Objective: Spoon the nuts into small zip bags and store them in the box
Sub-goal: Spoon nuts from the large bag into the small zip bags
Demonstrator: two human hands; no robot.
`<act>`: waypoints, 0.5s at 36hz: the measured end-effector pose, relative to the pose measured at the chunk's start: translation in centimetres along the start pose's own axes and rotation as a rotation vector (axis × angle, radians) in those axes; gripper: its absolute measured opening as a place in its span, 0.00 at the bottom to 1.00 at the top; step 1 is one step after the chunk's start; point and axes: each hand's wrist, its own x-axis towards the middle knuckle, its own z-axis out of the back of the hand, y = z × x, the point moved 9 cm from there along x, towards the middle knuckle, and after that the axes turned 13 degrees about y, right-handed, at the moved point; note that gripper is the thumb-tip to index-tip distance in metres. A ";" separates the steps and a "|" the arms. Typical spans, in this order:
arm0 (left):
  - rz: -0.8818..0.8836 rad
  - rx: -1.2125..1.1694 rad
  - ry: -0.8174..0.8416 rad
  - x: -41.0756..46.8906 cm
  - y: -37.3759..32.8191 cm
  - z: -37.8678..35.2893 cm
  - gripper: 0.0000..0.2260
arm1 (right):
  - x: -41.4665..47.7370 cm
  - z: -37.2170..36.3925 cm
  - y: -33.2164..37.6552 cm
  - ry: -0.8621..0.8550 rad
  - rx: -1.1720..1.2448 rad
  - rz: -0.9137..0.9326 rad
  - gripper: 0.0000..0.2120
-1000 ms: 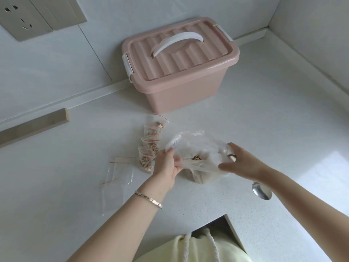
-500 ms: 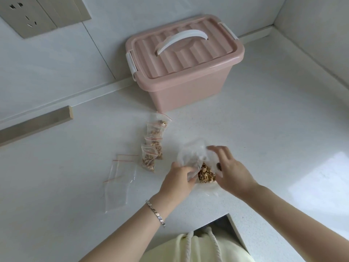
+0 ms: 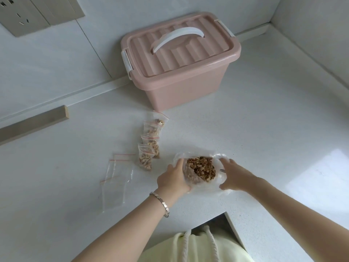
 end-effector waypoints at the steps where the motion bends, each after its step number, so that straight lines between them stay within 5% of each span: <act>1: 0.013 0.003 0.034 0.2 0.2 -0.3 0.42 | 0.1 -0.2 -0.6 0.029 0.057 -0.005 0.47; 9: 0.073 0.109 0.032 0.2 1.6 0.7 0.34 | 0.9 -0.8 -0.3 0.026 0.041 -0.052 0.49; 14: 0.015 0.114 -0.093 -0.3 2.6 2.4 0.35 | -2.5 3.1 3.4 -0.194 -0.049 0.057 0.28; 16: -0.079 -0.038 -0.114 -0.3 2.8 2.6 0.36 | -5.4 5.3 4.8 -0.340 -0.049 0.131 0.17; 18: -0.184 -0.256 -0.081 -0.5 2.3 2.2 0.35 | -8.3 7.0 5.9 -0.475 -0.064 0.178 0.17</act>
